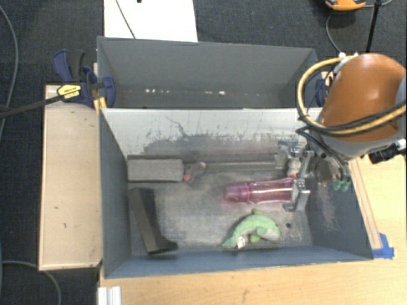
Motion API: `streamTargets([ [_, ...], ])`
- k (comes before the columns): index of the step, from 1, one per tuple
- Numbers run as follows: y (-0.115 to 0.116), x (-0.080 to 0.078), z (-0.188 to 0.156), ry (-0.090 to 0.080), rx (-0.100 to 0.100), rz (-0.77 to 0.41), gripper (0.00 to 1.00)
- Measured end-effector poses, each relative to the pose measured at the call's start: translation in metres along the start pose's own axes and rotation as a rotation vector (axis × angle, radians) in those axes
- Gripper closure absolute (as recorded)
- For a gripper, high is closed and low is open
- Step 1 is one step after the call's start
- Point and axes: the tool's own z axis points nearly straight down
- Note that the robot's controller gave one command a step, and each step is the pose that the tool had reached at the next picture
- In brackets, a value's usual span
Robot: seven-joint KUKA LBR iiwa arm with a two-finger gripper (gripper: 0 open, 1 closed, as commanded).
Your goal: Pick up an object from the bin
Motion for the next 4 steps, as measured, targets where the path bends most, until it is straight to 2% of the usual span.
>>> streamTargets([
  [1,0.000,-0.001,-0.004,-0.008,0.000,-0.001,0.00],
  [2,0.015,-0.023,0.040,-0.015,0.001,-0.020,0.00],
  [3,0.021,-0.027,0.077,-0.003,-0.001,-0.020,0.00],
  [4,0.027,-0.042,0.097,-0.016,0.001,-0.076,0.00],
])
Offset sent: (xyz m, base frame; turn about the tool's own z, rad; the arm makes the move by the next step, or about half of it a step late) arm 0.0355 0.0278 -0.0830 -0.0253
